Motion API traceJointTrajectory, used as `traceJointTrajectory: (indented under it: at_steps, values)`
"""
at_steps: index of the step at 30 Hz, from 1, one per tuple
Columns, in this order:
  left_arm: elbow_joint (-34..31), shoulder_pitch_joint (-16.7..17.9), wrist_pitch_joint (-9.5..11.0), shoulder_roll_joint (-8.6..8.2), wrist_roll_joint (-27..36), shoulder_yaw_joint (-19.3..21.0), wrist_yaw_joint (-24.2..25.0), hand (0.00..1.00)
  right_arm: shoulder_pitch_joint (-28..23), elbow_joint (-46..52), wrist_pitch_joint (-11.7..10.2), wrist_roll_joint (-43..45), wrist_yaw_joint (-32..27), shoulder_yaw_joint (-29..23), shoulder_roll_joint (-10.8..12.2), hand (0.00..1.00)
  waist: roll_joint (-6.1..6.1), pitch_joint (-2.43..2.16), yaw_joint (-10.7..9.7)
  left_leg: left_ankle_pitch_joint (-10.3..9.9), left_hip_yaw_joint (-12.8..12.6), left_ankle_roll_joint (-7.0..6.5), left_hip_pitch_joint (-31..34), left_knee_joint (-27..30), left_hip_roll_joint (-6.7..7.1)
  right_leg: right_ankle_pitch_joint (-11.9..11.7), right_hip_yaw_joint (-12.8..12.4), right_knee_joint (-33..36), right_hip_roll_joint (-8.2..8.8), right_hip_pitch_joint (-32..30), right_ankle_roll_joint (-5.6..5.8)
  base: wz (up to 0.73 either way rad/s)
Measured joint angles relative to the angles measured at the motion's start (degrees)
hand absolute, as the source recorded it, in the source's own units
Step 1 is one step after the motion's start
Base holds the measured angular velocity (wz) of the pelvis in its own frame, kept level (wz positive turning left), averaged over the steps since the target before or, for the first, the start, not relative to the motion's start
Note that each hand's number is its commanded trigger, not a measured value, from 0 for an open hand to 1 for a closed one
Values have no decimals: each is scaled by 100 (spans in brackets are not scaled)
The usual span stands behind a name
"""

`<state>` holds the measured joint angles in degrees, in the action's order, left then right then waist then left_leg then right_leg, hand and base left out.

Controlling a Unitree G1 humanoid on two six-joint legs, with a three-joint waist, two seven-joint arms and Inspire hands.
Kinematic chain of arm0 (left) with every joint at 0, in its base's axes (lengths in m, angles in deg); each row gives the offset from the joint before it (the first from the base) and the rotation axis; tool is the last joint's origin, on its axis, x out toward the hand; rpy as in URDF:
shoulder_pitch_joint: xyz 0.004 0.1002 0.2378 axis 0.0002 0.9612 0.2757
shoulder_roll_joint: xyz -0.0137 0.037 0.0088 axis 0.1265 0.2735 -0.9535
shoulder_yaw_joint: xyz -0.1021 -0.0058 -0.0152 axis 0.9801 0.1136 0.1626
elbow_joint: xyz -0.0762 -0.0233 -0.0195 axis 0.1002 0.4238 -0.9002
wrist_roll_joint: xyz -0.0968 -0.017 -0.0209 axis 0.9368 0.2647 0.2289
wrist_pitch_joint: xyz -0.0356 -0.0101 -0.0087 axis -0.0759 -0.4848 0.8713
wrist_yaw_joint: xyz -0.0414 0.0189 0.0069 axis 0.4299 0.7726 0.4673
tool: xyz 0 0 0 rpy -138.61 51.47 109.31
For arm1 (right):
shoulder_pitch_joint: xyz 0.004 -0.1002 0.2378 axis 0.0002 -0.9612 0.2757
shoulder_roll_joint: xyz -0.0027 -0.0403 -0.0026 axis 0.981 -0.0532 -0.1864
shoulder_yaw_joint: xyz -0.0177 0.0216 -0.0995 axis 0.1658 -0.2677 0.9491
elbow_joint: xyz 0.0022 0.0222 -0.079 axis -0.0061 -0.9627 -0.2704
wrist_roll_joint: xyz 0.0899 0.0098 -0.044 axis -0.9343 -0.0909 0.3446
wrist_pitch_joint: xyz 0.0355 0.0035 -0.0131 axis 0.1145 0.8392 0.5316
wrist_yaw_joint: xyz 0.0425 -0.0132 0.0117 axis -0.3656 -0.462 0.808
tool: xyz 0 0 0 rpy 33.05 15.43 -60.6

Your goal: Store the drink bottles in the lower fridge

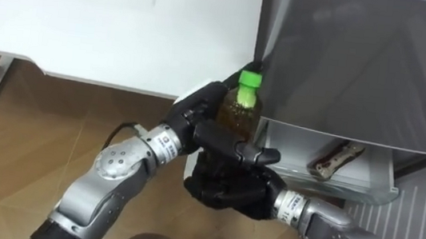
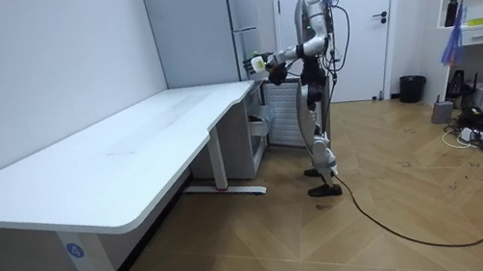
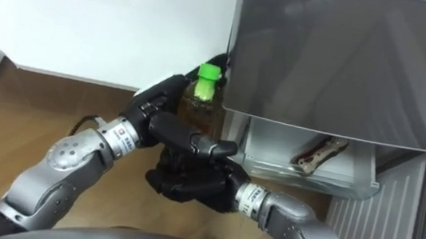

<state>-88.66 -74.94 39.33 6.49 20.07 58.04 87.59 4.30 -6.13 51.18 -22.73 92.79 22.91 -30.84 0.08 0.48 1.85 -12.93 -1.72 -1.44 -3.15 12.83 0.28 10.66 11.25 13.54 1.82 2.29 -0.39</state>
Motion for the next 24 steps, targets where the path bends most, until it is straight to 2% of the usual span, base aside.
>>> traceJointTrajectory:
  at_steps: [1,3,7,11,15,18,20,24]
  values:
    - [-217,0,11,-1,1,42,-86,0,-1,5,-15,1,1,-10,2,100,-34,21,7,0,-2,0,-45,-2,-2,0,-3,-3,-1,44,0,0]
    - [-525,0,92,-7,104,188,-164,0,-1,8,-16,21,16,-34,-23,100,-69,30,19,0,0,0,-82,-19,-2,0,-23,-13,-9,76,0,0]
    - [-1131,-15,428,-2,274,626,-286,0,-36,8,-25,35,73,-78,-83,100,-102,41,14,0,18,0,-71,-67,-3,0,-19,-10,-10,74,0,0]
    - [-1281,-48,526,-66,286,1027,-413,0,-129,18,-28,54,185,-176,-70,100,-83,40,46,3,-5,1,-133,-64,-4,0,-21,-3,-7,91,0,-2]
    - [-1383,-96,614,-131,311,1694,-735,0,-395,13,-33,120,279,-486,-68,100,-32,36,214,3,-12,1,-154,-61,-44,1,-26,0,-4,98,0,-2]
    - [-1418,-168,697,-153,308,2008,-1035,0,-514,13,-32,287,291,-627,-94,100,29,3,335,2,-7,2,-162,-54,-48,0,-8,-12,-7,117,0,0]
    - [-1496,-172,708,-169,309,2181,-1238,0,-590,15,-32,304,301,-758,-60,100,32,-1,404,1,-1,1,-176,-54,-46,-7,5,-83,-10,172,-5,2]
    - [-1556,-175,857,-183,319,2589,-1737,0,-618,16,-27,311,315,-1062,-19,100,-56,37,510,0,12,2,-240,-74,-51,-15,7,-93,-19,248,-6,1]
